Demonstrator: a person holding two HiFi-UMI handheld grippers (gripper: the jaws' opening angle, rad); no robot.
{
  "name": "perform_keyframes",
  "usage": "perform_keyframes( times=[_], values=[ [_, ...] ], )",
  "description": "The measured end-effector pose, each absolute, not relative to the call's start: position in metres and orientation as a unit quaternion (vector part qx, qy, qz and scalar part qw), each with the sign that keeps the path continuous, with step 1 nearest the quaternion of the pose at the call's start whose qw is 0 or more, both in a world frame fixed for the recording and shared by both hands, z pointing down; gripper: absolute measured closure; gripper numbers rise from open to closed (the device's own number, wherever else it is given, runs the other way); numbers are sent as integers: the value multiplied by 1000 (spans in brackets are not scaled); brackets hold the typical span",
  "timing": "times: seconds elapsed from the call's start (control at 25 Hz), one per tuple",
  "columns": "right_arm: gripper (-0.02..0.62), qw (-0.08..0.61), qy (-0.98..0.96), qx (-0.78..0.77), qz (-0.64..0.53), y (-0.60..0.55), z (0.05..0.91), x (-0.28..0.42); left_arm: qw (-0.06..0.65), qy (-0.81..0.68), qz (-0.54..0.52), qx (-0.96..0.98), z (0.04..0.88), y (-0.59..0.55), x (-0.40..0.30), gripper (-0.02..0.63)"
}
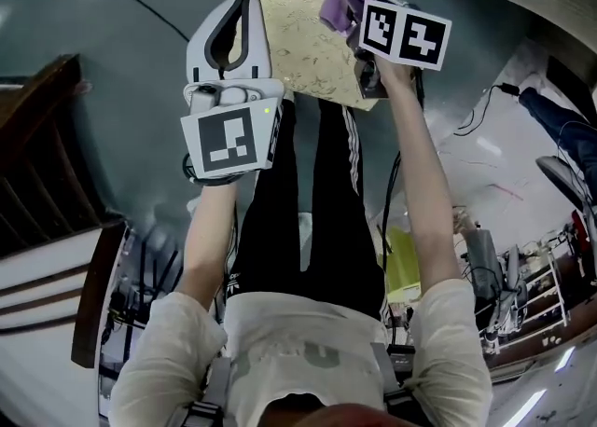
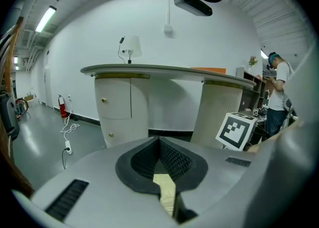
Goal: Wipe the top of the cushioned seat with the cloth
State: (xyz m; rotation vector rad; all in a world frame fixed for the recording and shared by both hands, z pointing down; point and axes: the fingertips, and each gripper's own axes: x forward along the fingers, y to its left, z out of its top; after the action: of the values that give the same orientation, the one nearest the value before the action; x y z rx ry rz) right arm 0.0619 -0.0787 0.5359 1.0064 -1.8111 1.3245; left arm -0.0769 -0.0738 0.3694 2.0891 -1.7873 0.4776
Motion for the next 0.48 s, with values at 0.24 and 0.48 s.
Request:
perform_keyframes(
  times=[0.24, 0.48],
  values=[
    [502, 345, -671, 431, 494, -63, 533, 140, 168, -603, 175, 760, 369, -82, -47, 600],
    [502, 345, -663, 451, 488, -53, 533, 179, 165, -586, 184, 772, 371, -81, -30, 600]
  ],
)
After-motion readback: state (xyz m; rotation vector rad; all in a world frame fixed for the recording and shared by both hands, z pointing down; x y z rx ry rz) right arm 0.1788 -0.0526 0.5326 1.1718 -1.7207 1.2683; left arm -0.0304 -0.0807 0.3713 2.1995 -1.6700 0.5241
